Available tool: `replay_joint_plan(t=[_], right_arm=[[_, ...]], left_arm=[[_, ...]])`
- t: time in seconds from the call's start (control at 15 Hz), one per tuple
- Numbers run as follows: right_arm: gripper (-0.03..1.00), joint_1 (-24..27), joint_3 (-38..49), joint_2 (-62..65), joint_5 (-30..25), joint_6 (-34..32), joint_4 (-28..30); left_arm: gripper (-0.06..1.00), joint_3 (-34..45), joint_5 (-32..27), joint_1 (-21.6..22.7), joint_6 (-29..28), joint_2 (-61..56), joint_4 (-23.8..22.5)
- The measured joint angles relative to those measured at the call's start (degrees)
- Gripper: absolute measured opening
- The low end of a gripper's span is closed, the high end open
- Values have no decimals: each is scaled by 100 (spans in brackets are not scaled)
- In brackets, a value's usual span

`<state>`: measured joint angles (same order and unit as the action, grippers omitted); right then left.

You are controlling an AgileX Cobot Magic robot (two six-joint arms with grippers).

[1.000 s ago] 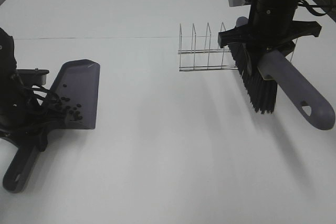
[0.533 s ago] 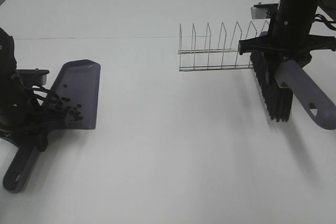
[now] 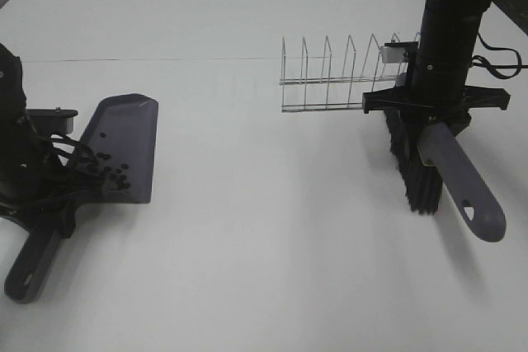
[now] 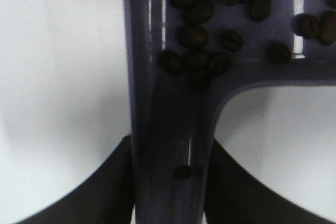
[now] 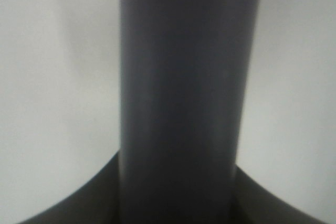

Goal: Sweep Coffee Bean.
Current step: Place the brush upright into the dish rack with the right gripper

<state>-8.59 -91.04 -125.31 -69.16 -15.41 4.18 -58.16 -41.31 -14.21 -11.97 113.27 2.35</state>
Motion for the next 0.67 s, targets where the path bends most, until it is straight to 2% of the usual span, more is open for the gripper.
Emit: replay_joint_plan(t=[0.33, 0.67], right_arm=[[34, 0, -304, -6, 315, 189, 0], [34, 0, -1490, -665, 40, 298, 11]], left_arm=[[33, 0, 0, 0, 0, 0, 6], [33, 0, -46, 0, 0, 0, 6]])
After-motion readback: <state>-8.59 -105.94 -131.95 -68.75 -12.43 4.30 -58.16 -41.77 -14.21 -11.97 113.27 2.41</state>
